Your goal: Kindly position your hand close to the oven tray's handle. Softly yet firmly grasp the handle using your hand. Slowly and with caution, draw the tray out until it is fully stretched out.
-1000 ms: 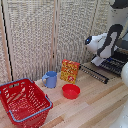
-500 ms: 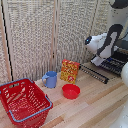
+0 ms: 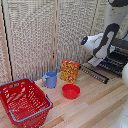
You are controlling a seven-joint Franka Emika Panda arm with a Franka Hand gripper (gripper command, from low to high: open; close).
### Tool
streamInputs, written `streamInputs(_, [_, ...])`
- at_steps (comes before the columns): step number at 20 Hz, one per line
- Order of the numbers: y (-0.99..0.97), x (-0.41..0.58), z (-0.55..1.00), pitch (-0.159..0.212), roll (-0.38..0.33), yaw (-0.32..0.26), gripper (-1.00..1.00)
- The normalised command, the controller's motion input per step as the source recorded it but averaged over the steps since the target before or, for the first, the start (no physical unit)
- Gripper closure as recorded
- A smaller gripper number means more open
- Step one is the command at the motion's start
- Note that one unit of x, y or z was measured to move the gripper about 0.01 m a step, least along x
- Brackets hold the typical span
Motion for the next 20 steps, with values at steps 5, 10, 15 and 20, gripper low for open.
streamInputs(5, [0.80,0.004,-0.02,0.003,-0.032,-0.137,1.00])
streamInputs(10, [0.81,0.033,-0.17,0.038,-0.064,-0.112,1.00])
streamInputs(15, [0.81,0.030,-0.29,0.057,-0.102,-0.083,1.00])
streamInputs(20, [0.18,0.133,-0.03,0.024,-0.080,-0.013,1.00])
